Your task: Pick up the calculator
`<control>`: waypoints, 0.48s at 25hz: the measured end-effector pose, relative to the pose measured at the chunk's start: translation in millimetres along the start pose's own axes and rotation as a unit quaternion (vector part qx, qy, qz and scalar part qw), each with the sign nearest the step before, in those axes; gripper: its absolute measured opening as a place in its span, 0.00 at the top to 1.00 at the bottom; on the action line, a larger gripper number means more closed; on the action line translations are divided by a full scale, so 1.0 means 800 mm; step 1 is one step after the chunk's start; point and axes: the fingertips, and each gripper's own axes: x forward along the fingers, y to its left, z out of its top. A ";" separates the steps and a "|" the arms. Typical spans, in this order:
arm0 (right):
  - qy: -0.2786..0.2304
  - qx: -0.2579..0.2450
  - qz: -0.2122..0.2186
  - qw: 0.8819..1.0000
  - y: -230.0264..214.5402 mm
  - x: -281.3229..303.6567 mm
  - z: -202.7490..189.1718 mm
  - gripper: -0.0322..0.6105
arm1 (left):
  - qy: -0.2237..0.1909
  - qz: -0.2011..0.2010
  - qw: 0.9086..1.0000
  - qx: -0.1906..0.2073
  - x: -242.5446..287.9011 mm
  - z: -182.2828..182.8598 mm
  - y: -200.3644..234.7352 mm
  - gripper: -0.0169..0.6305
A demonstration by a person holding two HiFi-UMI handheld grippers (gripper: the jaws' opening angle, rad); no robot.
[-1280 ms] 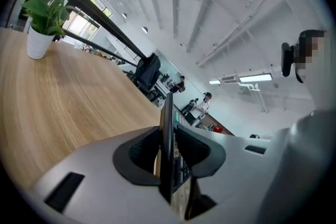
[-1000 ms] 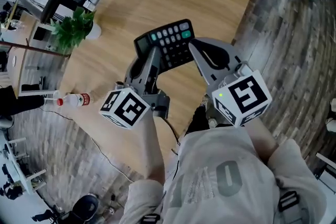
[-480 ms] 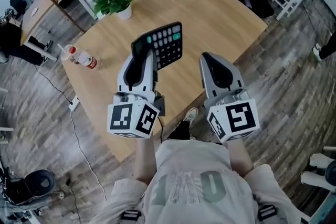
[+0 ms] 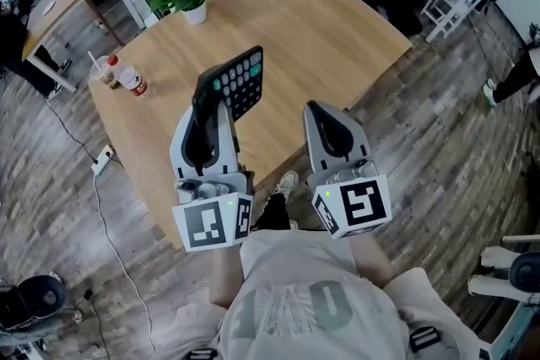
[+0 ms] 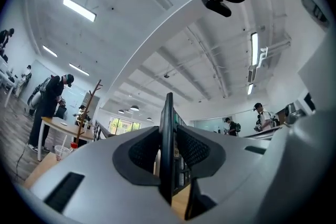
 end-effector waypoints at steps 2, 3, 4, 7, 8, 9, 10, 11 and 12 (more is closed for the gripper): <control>-0.002 -0.009 -0.001 1.000 0.009 -0.008 0.006 0.92 | -0.004 0.002 1.000 -0.007 -0.006 0.004 0.000 0.80; -0.002 -0.011 -0.004 1.000 0.012 -0.012 0.009 0.92 | -0.006 0.002 1.000 -0.010 -0.009 0.005 0.000 0.80; 0.000 -0.013 -0.007 1.000 0.015 -0.014 0.010 0.92 | -0.007 0.001 1.000 -0.011 -0.012 0.005 -0.001 0.80; 0.003 -0.020 -0.015 1.000 0.018 -0.016 0.009 0.92 | -0.013 -0.005 1.000 -0.011 -0.019 0.003 -0.002 0.80; 0.002 -0.019 -0.020 1.000 0.018 -0.014 0.007 0.92 | -0.015 -0.008 1.000 -0.012 -0.020 0.003 -0.003 0.80; 0.001 -0.016 -0.026 1.000 0.016 -0.012 0.006 0.92 | -0.017 -0.013 1.000 -0.011 -0.019 0.003 -0.005 0.80; 0.001 -0.011 -0.031 0.999 0.014 -0.009 0.006 0.92 | -0.018 -0.016 1.000 -0.008 -0.016 0.004 -0.008 0.80; 0.001 -0.007 -0.034 0.999 0.012 -0.007 0.005 0.92 | -0.017 -0.018 1.000 -0.003 -0.014 0.004 -0.011 0.80; 0.001 -0.005 -0.034 0.999 0.012 -0.006 0.004 0.92 | -0.016 -0.018 1.000 0.000 -0.012 0.005 -0.013 0.80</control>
